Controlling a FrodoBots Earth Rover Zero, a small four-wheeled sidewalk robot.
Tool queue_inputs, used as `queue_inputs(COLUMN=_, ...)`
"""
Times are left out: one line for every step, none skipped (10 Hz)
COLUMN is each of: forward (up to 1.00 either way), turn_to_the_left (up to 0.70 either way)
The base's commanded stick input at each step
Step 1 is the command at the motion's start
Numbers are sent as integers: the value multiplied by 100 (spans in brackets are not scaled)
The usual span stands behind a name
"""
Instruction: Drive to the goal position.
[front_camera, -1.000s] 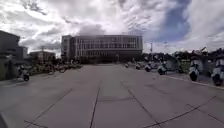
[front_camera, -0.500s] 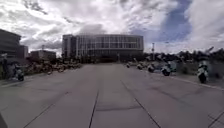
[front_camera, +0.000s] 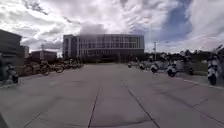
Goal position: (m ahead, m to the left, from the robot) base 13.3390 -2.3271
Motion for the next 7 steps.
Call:
queue_inputs(forward=70, turn_to_the_left=1)
queue_inputs(forward=70, turn_to_the_left=1)
queue_inputs(forward=70, turn_to_the_left=1)
queue_inputs(forward=70, turn_to_the_left=1)
queue_inputs(forward=70, turn_to_the_left=1)
queue_inputs(forward=70, turn_to_the_left=1)
queue_inputs(forward=70, turn_to_the_left=1)
